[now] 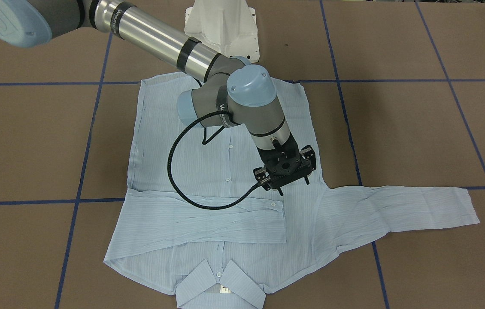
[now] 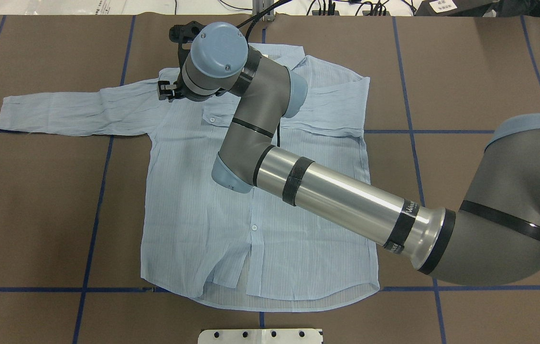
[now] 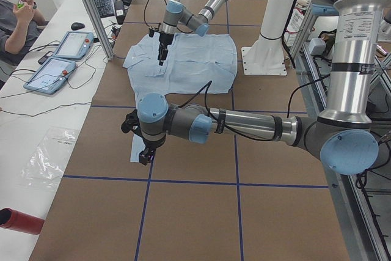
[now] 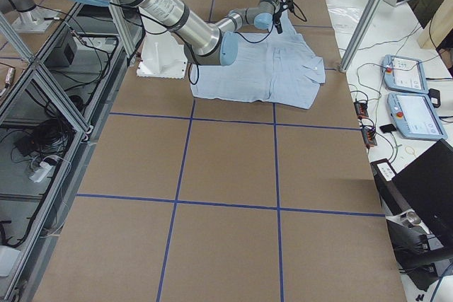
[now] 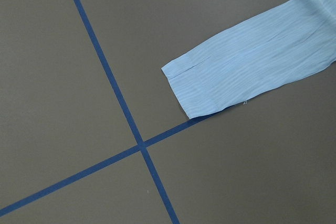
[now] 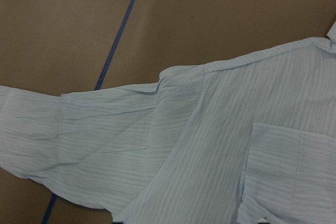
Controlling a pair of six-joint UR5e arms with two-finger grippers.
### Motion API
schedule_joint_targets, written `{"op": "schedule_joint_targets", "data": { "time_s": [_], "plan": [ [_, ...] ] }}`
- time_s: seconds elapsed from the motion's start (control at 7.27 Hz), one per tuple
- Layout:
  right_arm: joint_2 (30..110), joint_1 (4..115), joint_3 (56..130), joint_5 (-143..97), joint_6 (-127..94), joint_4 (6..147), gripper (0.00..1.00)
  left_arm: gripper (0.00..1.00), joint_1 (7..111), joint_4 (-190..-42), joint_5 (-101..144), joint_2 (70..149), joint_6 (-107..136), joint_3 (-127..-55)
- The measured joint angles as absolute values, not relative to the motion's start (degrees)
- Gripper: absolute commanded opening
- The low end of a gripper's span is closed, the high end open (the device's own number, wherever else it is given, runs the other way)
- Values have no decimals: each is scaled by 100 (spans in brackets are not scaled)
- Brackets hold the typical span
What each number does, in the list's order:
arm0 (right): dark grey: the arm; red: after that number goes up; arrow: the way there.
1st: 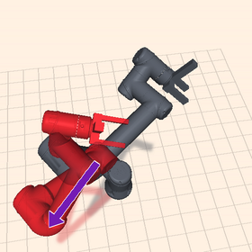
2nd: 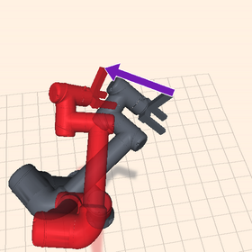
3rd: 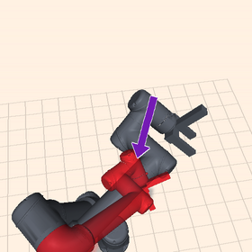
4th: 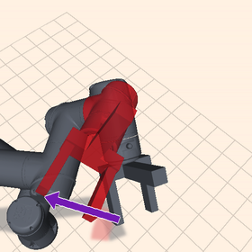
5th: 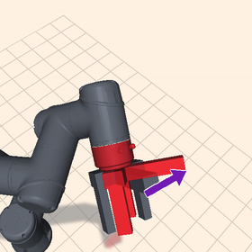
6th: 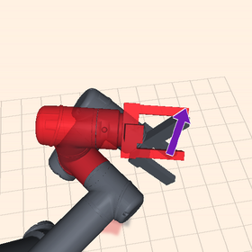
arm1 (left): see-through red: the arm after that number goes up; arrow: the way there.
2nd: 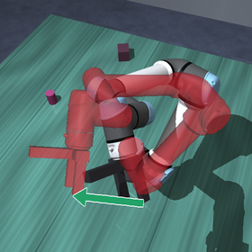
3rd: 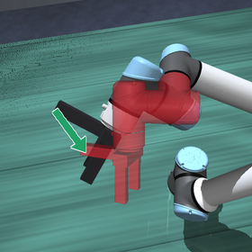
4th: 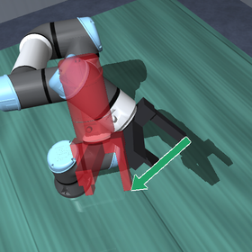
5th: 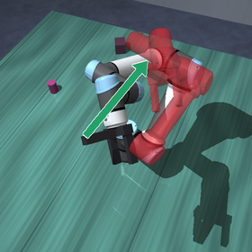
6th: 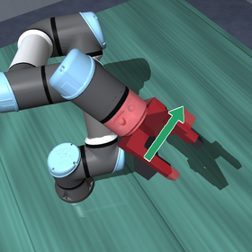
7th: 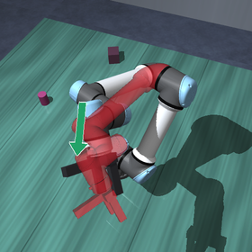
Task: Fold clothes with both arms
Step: 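Carry the grasped sleeve across the shirt body toward the collar, then lay the sleeve flat across the chest and open the right gripper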
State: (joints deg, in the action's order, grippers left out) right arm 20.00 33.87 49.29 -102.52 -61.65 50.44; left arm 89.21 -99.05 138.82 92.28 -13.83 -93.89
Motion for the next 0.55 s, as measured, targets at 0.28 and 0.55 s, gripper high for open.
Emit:
{"op": "schedule_joint_targets", "data": {
  "time_s": [0.28, 0.55],
  "plan": [
    [2071, 3370, 5127, -10174, -6478, 5341, 99, 99, 8915, -9925, 13879, 9242, -1275, -9383],
    [2514, 3462, 6056, -10179, -6553, 6430, 99, 99, 8910, -10213, 13850, 9225, -813, -9393]
  ]
}}
